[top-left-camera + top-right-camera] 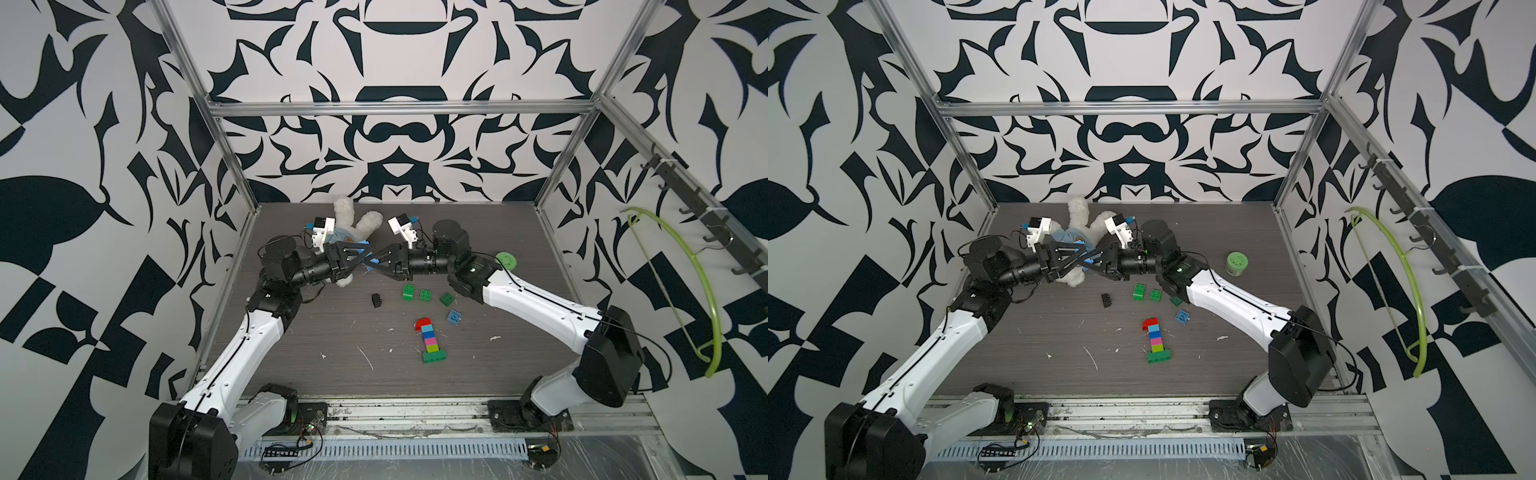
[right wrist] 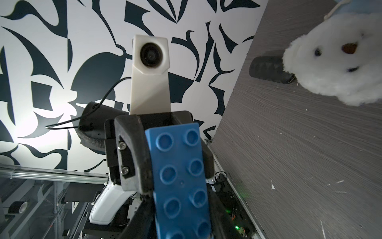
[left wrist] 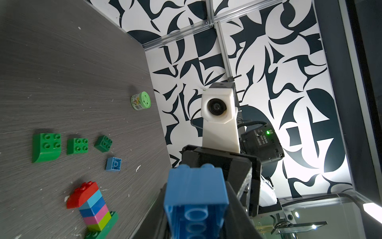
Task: Assemble the number 1 with lego
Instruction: Pick up the lego brick from the center of the board, then place the lego brick at the center of the board.
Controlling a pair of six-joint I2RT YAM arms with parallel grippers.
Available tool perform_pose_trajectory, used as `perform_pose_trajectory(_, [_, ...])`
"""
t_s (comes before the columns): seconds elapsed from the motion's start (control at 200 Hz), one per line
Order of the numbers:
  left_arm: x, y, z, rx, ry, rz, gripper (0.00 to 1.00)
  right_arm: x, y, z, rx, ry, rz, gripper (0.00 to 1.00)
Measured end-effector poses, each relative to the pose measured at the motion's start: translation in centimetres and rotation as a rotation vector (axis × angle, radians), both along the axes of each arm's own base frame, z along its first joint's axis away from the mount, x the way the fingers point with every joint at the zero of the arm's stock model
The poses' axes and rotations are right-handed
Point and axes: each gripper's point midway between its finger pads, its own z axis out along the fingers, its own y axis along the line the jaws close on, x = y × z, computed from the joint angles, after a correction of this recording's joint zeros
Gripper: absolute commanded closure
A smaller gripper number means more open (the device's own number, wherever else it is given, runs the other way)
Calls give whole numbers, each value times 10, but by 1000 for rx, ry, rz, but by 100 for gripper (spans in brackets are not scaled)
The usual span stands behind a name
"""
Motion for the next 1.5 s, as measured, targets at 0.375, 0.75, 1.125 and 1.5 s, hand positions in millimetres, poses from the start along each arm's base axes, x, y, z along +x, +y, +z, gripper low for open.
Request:
perform_pose_trajectory(0.375, [11,24,-28,134,63,233,0,-5,-27,-45,-297,-254,-28,93])
perform_pose_trajectory(0.75, [-5,101,-163,432,548,642,0,-51,-29,-169,-821,-948,404,91])
perform_pose_trajectory(1.125, [-33,133,-178,443,611,792,0,-62,-18,-273,-970,-1032,715,91])
perform_pose_trajectory(1.5, [-37,136,-182,454,629,804,0,-53,-6,-293,-981,-1063,763,65])
